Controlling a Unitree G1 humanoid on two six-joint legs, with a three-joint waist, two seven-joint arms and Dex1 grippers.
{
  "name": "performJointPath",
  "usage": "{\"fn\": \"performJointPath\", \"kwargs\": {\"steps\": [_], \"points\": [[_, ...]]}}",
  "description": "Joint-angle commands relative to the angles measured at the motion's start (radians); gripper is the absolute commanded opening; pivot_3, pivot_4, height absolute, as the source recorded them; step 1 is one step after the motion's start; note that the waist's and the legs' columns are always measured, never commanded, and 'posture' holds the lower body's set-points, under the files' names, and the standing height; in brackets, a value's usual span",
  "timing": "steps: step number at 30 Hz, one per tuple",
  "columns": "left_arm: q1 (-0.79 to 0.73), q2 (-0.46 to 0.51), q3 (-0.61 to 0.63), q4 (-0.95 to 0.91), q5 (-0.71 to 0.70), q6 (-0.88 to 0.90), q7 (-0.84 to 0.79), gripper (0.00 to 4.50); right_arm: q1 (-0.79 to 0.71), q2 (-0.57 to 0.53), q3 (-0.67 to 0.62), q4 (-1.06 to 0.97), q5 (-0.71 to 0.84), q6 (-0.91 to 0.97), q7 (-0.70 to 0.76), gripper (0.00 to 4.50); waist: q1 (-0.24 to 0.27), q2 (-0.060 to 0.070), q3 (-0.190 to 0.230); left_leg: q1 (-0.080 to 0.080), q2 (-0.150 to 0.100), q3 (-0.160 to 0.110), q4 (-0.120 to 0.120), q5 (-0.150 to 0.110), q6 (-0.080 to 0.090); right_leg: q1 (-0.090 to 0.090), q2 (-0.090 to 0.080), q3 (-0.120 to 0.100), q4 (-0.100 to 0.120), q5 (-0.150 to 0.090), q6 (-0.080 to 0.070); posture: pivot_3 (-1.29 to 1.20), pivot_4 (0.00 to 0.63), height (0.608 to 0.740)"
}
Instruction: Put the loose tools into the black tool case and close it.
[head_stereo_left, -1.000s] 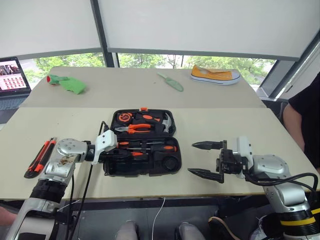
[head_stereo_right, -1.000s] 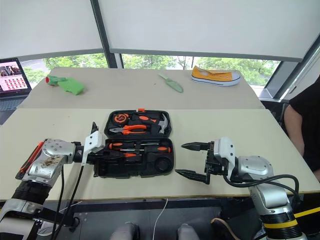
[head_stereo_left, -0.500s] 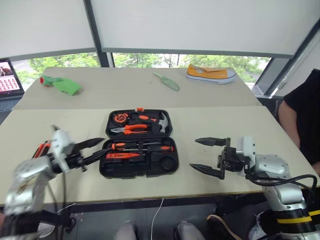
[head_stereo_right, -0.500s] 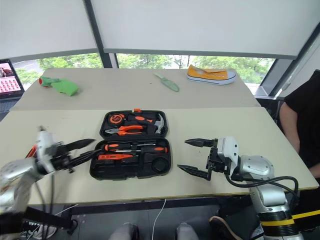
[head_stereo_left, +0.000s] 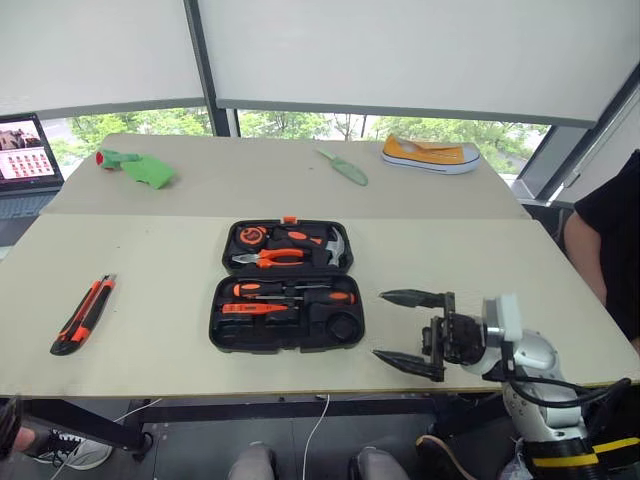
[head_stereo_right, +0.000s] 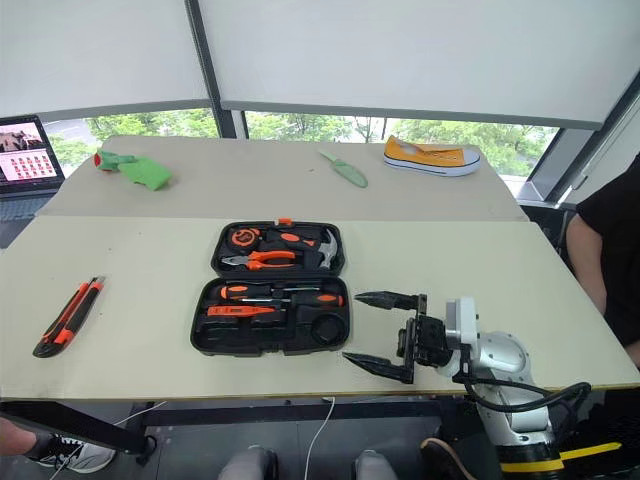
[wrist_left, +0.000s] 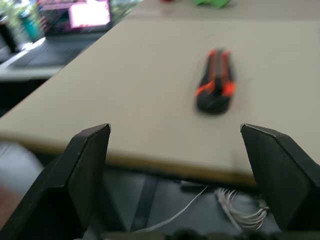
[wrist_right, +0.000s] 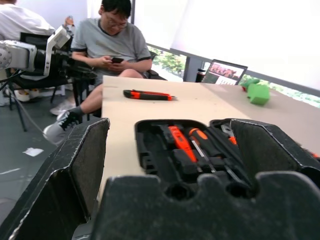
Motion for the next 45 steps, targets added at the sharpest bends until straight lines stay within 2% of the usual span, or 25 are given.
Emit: {"fn": "performJointPath", "kwargs": {"steps": [1,6,10,14,16,20,23,25,27,28,29,33,36,38,42,45], "points": [[-0.039,0.067,0.021,-0.042,-0.042,0.122,0.131,4.45,0.000,-0.012,-0.004,-0.037,-0.001,-0.021,0.013,4.50,0.001,0.000,0.000,0.000,0.000,0.000,0.000,0.000,0.000,0.000,0.000,0.000,0.000,0.000,0.000,0.00,0.150,0.740],[-0.125,0.204,-0.056,-0.098,-0.089,0.316,0.154,4.45,-0.035,-0.010,0.003,-0.039,0.000,-0.001,-0.002,4.50,0.000,-0.001,0.000,0.000,0.001,-0.001,-0.001,0.000,0.000,0.000,0.000,-0.001,0.000,0.000,-0.001,0.00,0.150,0.740],[-0.297,0.353,-0.143,-0.058,-0.113,0.513,0.217,4.45,-0.074,-0.001,0.021,-0.041,-0.020,-0.006,-0.020,4.50,-0.001,-0.002,-0.001,0.001,0.001,0.001,-0.002,0.000,0.000,-0.001,0.000,-0.001,0.000,0.002,0.000,0.00,0.150,0.740],[-0.410,0.468,-0.272,0.022,-0.053,0.644,0.224,4.45,-0.093,0.005,0.041,-0.047,-0.026,0.001,-0.030,4.50,-0.006,-0.003,-0.002,0.001,0.001,0.001,-0.006,0.000,0.000,-0.001,0.001,-0.001,0.000,0.006,-0.007,0.00,0.150,0.740],[-0.496,0.514,-0.370,0.138,0.013,0.638,0.210,4.45,-0.101,0.008,0.049,-0.050,-0.028,0.005,-0.040,4.50,-0.012,-0.002,-0.001,0.000,0.001,0.003,-0.009,0.000,0.000,-0.001,0.001,0.000,0.000,0.008,-0.003,0.00,0.150,0.740],[-0.627,0.538,-0.490,0.315,0.086,0.628,0.167,4.45,-0.104,0.004,0.064,-0.058,-0.034,0.006,-0.039,4.50,-0.016,-0.002,-0.001,0.001,0.002,0.002,-0.012,0.001,0.000,-0.002,0.006,0.000,0.001,0.007,-0.004,0.00,0.150,0.740],[-0.679,0.558,-0.531,0.386,0.126,0.619,0.140,3.75,-0.102,-0.005,0.058,-0.070,-0.028,0.015,-0.046,4.50,-0.015,-0.001,-0.001,0.001,0.003,0.001,-0.012,0.001,0.000,-0.002,0.007,0.000,0.001,0.007,-0.004,0.00,0.150,0.740],[-0.696,0.563,-0.534,0.411,0.126,0.608,0.102,2.94,-0.096,-0.013,0.046,-0.080,-0.021,0.029,-0.060,4.50,-0.014,0.000,0.000,0.001,0.003,0.001,-0.012,0.001,0.000,-0.002,0.007,0.000,0.001,0.007,-0.004,0.00,0.150,0.740],[-0.707,0.566,-0.532,0.432,0.117,0.575,0.034,2.31,-0.087,-0.021,0.038,-0.090,-0.019,0.043,-0.074,4.50,-0.013,0.000,0.000,0.001,0.003,0.002,-0.012,0.001,-0.001,-0.002,0.006,0.000,0.001,0.007,-0.004,0.00,0.150,0.740],[-0.712,0.568,-0.529,0.444,0.120,0.526,-0.008,1.80,-0.083,-0.025,0.035,-0.093,-0.019,0.045,-0.076,4.50,-0.013,0.000,0.000,0.001,0.003,0.002,-0.012,0.001,-0.001,-0.002,0.006,0.000,0.001,0.007,-0.004,0.00,0.150,0.740],[-0.718,0.568,-0.524,0.454,0.119,0.473,-0.052,1.64,-0.078,-0.030,0.032,-0.097,-0.018,0.047,-0.078,4.50,-0.011,0.000,0.000,0.001,0.003,0.002,-0.012,0.001,-0.001,-0.002,0.006,0.000,0.001,0.007,-0.004,0.00,0.150,0.740],[-0.727,0.576,-0.556,0.335,0.067,0.276,-0.367,1.59,-0.060,-0.072,-0.007,-0.107,-0.004,0.058,-0.073,4.50,0.002,-0.002,0.000,-0.001,0.003,0.002,-0.011,0.001,-0.002,-0.002,0.005,-0.001,0.001,0.007,-0.005,0.00,0.150,0.740],[-0.721,0.572,-0.619,0.179,0.015,0.224,-0.567,1.59,-0.048,-0.127,-0.045,-0.100,-0.007,0.049,-0.045,4.50,0.005,-0.001,0.000,-0.002,0.002,0.004,-0.010,0.000,-0.003,-0.002,0.001,-0.002,-0.001,0.007,-0.004,0.00,0.150,0.740],[-0.727,0.586,-0.705,0.060,0.027,0.196,-0.657,1.59,-0.025,-0.183,-0.079,-0.073,-0.026,0.020,0.003,4.50,0.005,-0.001,0.000,-0.002,0.001,0.005,-0.010,0.001,-0.003,-0.002,0.001,-0.001,-0.001,0.007,-0.004,0.00,0.150,0.740],[-0.776,0.582,-0.876,-0.098,0.062,0.216,-0.734,1.59,0.029,-0.253,-0.137,-0.046,-0.017,0.007,0.051,4.50,0.003,-0.001,0.001,-0.003,0.001,0.004,-0.009,0.002,0.001,-0.001,0.002,0.000,-0.001,0.007,-0.001,0.00,0.150,0.740],[-0.838,0.540,-1.017,-0.095,0.196,0.151,-0.709,1.59,0.043,-0.257,-0.145,-0.054,-0.007,0.019,0.045,4.50,-0.003,0.000,0.001,-0.002,0.001,0.003,-0.009,0.006,0.006,-0.001,0.005,0.002,-0.001,0.007,-0.001,0.00,0.150,0.740]]}}
